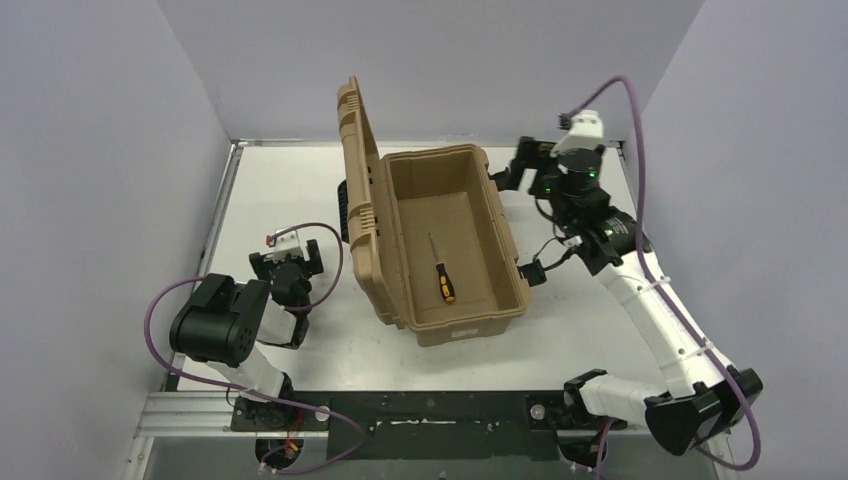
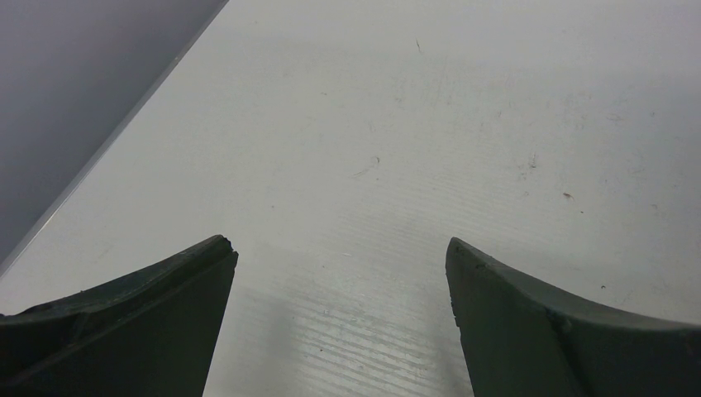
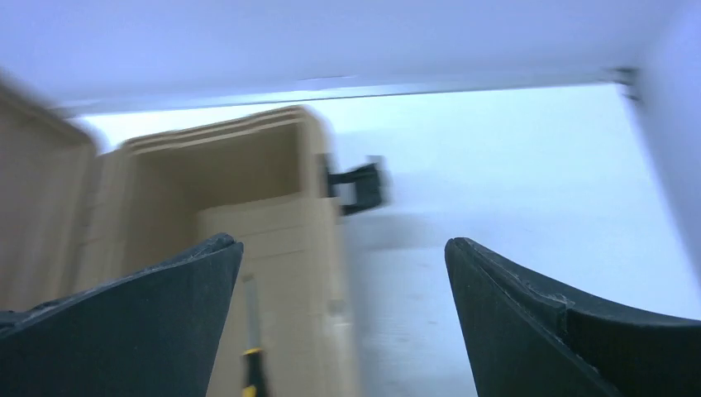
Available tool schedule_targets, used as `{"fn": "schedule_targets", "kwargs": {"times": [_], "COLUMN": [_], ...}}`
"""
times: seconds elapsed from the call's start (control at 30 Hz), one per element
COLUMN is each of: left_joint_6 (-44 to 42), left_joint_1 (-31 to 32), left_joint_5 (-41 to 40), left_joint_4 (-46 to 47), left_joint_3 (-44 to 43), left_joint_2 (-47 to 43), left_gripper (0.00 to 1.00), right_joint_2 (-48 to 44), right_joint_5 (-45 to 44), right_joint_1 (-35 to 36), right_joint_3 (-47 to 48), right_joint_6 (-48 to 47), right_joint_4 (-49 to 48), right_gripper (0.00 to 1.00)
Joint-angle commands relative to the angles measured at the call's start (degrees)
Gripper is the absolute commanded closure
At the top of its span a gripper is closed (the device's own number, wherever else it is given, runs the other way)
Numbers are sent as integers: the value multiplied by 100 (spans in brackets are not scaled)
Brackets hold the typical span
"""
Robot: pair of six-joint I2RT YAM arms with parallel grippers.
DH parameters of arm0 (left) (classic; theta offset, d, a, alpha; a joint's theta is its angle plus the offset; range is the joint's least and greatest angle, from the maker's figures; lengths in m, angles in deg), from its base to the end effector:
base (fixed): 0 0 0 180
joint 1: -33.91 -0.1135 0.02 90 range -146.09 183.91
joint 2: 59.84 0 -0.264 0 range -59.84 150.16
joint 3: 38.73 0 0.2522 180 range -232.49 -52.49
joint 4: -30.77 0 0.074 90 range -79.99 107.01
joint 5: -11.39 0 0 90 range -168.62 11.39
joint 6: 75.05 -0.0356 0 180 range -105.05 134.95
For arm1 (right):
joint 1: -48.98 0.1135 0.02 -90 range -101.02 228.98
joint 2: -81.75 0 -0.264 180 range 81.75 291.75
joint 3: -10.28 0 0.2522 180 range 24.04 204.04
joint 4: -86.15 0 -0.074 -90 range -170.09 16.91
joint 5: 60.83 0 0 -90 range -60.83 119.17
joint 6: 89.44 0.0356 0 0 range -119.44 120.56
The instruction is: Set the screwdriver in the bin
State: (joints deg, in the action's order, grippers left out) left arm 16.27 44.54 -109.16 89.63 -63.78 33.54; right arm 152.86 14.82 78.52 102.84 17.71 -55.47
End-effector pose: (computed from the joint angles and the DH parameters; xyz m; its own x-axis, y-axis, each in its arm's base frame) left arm 0.2313 -0.0250 0.1254 -0.1540 0.0087 -0.9880 -0.3375 0.9393 0.0609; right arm 0.2419 0.1269 0.4239 -0.3221 0.1458 -0.9354 -0.1846 0.9594 0.2131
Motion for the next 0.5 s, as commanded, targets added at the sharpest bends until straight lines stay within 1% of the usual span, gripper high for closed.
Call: {"fn": "schedule_targets", "kwargs": {"times": [0.0,0.07,0.13,0.23,0.33,0.4,0.47], "left_joint_6": [79,79,79,83,80,85,79], "left_joint_1": [-40,-39,-39,-44,-39,-37,-43], "left_joint_5": [17,19,18,24,22,24,25], "left_joint_4": [198,187,191,191,192,191,192], "left_joint_3": [-110,-110,-110,-115,-113,-118,-111], "left_joint_2": [-48,-48,-46,-48,-48,-48,-48], "left_gripper": [3,3,3,3,3,3,3], "right_joint_2": [-587,-878,-1093,-1279,-1331,-1210,-1038], "right_joint_5": [71,235,163,-203,-301,-253,-232], "right_joint_1": [-1389,-1908,-2250,-2501,-2647,-2731,-2791], "right_joint_3": [-1400,-2209,-3056,-4230,-5289,-5798,-6092], "right_joint_6": [-424,-427,-480,-667,-775,-763,-699], "right_joint_4": [-844,-1523,-2273,-3560,-4789,-5406,-5743], "right_gripper": [0,0,0,0,0,0,0]}}
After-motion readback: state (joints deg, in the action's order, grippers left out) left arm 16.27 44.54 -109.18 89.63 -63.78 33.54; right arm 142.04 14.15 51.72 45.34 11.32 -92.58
